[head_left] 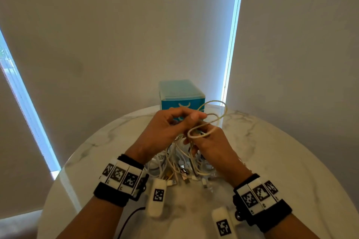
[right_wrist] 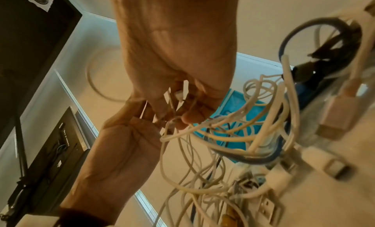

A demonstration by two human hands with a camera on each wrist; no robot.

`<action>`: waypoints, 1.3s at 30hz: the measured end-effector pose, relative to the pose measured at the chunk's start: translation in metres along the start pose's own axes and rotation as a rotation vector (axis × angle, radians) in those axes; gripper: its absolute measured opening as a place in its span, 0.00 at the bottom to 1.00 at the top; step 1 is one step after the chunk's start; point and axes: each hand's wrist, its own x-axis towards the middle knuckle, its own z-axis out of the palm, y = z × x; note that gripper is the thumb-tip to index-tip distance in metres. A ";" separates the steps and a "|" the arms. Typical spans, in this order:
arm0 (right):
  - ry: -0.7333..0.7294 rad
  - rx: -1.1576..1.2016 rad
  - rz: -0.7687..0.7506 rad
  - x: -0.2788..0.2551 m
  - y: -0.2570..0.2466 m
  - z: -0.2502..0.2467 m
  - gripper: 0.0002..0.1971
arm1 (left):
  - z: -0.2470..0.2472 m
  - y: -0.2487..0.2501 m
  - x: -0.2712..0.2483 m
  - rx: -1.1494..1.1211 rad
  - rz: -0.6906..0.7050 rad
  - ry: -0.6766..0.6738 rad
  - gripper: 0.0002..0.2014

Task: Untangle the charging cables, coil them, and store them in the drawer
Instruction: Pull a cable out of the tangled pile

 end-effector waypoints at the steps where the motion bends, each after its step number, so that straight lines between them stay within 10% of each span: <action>1: 0.025 0.030 -0.016 0.002 0.003 0.001 0.10 | 0.001 0.000 0.001 -0.001 0.003 -0.002 0.13; 12: 0.371 0.122 -0.192 0.020 0.003 -0.043 0.13 | -0.027 -0.036 0.006 0.468 -0.032 0.048 0.07; 18: 0.292 0.100 -0.252 0.014 -0.003 -0.040 0.14 | -0.014 -0.018 0.004 0.284 -0.118 0.142 0.26; 23: 0.181 0.276 -0.248 0.014 -0.012 -0.034 0.15 | -0.006 -0.026 0.003 0.409 -0.108 -0.061 0.12; 33: -0.090 -0.017 0.145 0.004 0.016 -0.020 0.07 | -0.019 -0.026 0.006 0.116 0.012 0.435 0.08; 39: -0.061 -0.210 -0.110 -0.002 -0.001 -0.016 0.14 | -0.004 -0.016 0.006 0.110 0.060 0.200 0.09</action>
